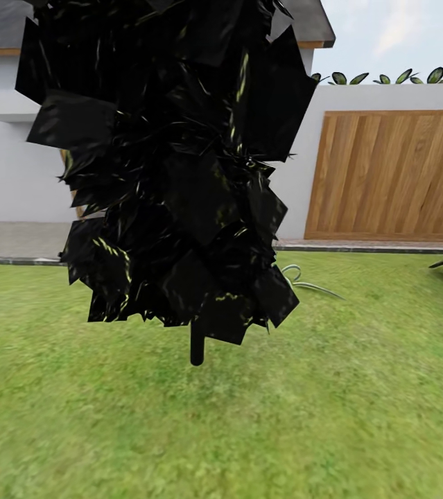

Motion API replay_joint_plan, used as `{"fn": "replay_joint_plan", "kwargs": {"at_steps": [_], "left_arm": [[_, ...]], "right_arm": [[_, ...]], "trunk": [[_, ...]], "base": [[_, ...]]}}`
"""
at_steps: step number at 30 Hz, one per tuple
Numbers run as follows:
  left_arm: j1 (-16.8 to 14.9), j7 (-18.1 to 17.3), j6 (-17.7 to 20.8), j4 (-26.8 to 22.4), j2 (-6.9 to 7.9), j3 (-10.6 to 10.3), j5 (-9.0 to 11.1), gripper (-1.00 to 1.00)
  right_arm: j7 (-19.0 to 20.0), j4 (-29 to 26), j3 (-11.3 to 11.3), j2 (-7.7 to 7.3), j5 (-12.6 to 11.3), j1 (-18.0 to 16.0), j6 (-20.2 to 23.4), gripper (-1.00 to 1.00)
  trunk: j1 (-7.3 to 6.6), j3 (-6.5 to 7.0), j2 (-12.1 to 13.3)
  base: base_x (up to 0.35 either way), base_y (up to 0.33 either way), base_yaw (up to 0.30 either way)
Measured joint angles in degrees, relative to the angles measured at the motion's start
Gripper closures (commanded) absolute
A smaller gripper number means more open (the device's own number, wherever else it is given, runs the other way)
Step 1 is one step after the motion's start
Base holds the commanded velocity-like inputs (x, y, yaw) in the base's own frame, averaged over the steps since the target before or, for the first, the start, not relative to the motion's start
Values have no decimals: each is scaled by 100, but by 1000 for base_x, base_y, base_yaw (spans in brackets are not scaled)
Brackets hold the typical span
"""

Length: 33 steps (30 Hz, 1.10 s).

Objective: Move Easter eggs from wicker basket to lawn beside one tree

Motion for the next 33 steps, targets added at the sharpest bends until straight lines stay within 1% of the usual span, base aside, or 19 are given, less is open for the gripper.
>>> {"fn": "replay_joint_plan", "kwargs": {"at_steps": [4,10,21,33], "left_arm": [[0,0,0,0,1,0,0,-100],[-1,-1,-5,1,1,0,0,-100],[0,0,-7,0,1,0,0,-100],[0,0,-9,0,3,0,0,-100]], "right_arm": [[0,2,0,5,0,0,0,-100],[0,3,0,6,0,0,-1,-100],[8,7,1,6,0,0,0,-100],[15,9,1,11,0,0,0,-100]], "trunk": [[0,4,-1],[0,26,-1],[0,35,0],[-1,53,-1]], "base": [[10,182,-61],[4,76,-131],[5,155,-22],[72,142,-55]]}}
